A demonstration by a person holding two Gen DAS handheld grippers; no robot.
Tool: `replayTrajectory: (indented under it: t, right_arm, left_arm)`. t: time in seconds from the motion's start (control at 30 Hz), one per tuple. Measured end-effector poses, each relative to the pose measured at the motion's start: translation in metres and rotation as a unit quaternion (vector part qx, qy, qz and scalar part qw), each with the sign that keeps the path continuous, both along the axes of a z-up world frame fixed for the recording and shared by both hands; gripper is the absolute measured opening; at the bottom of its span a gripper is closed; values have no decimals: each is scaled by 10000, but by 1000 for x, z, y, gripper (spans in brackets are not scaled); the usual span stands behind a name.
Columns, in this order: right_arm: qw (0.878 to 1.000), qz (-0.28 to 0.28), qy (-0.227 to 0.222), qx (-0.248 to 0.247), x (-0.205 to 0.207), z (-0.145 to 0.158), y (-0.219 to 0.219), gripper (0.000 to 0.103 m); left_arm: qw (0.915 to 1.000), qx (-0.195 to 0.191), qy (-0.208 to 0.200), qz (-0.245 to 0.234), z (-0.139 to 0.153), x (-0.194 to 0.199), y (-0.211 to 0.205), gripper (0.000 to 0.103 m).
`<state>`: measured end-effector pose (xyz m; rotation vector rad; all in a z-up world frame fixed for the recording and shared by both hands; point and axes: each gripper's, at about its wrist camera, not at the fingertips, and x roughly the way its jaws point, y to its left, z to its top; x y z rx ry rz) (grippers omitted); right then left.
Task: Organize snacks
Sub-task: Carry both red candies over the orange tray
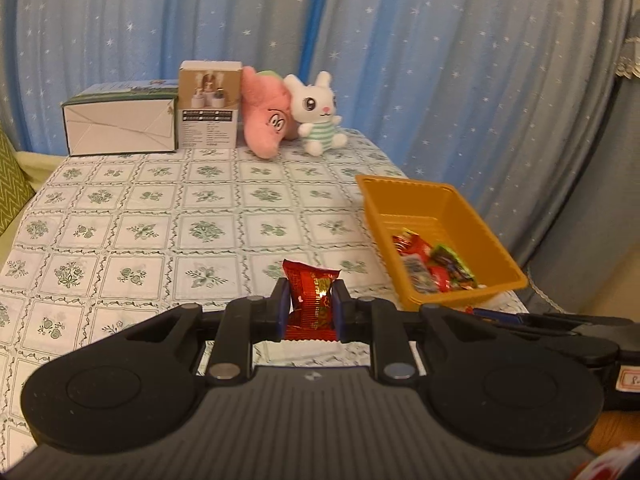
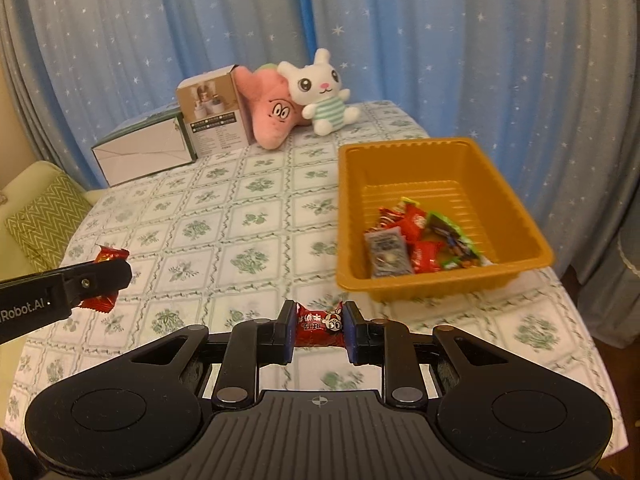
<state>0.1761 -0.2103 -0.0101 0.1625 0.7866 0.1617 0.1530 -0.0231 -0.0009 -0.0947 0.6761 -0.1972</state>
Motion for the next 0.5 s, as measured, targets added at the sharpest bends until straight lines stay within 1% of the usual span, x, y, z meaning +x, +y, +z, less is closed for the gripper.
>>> replayTrajectory:
  t: [0.1,0.23,0.5]
  right_arm:
    - [10000,-49,-63,-14,-9,6,-7,25]
    - [9998,-130,-125,32,-18,13,-21,25]
    - [9991,-389,-185,52,-21,21,-48,25]
  left_arm:
    - [10000,20,-24,-74,6,-7,-8,19]
    - [9998,-46,-15,-189,11,-13,-18,19]
    - [9991,-55,22,-430,14,-9,-38,19]
